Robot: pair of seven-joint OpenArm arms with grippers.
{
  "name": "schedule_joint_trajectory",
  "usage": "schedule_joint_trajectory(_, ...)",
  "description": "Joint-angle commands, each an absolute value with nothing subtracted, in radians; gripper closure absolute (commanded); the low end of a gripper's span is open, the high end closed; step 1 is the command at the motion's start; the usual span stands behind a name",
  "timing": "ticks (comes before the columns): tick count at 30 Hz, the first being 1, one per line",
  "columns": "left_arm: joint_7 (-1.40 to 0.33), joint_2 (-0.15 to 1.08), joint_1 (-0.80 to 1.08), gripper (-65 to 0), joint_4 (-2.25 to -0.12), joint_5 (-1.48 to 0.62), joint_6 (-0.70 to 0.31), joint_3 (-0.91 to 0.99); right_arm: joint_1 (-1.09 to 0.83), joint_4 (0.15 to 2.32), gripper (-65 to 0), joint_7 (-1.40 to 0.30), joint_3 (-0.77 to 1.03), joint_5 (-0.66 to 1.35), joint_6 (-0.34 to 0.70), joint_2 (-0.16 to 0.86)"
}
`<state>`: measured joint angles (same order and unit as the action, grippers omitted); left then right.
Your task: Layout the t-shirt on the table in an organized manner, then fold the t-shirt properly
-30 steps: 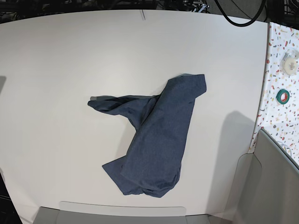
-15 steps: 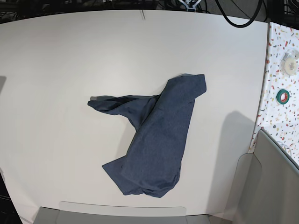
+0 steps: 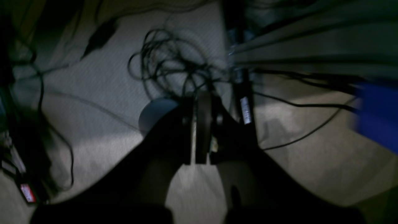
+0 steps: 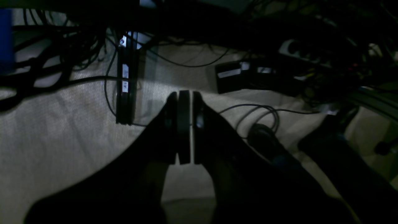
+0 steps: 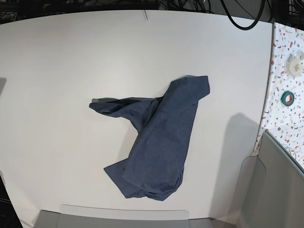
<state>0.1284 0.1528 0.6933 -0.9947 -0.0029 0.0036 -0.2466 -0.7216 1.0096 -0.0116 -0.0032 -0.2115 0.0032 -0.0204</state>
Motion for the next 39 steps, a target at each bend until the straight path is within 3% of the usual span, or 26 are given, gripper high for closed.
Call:
schedule_joint_trajectory(1, 0.156, 0.166, 0.74, 0.0, -1.044, -0.002, -0.002, -0.249, -0.771, 1.053, 0.0, 0.01, -0.004, -0.211, 0.004, -0.021)
schedule_joint_trajectory(10, 0.154, 0.303, 0.966, 0.0, -1.452, -0.002, -0.002, -0.251, -0.978, 1.4, 0.0, 0.01, -0.007, -0.213, 0.004, 0.025)
schedule_joint_trajectory(19, 0.111, 0.437, 1.086, 0.0, -1.814, -0.002, -0.002, -0.242, -1.05, 1.739, 0.0, 0.01, 0.004, -0.214, -0.001, 0.077)
schedule_joint_trajectory(28, 0.048, 0.446, 1.032, 0.0, -2.003, -0.002, -0.002, -0.209, -0.943, 1.939, 0.0, 0.002, 0.005, -0.217, -0.001, 0.079)
schedule_joint_trajectory(39, 0.035, 0.443, 0.851, 0.0, -2.072, 0.005, -0.002, -0.209, -0.733, 1.979, 0.0, 0.002, -0.004, -0.217, -0.001, 0.117)
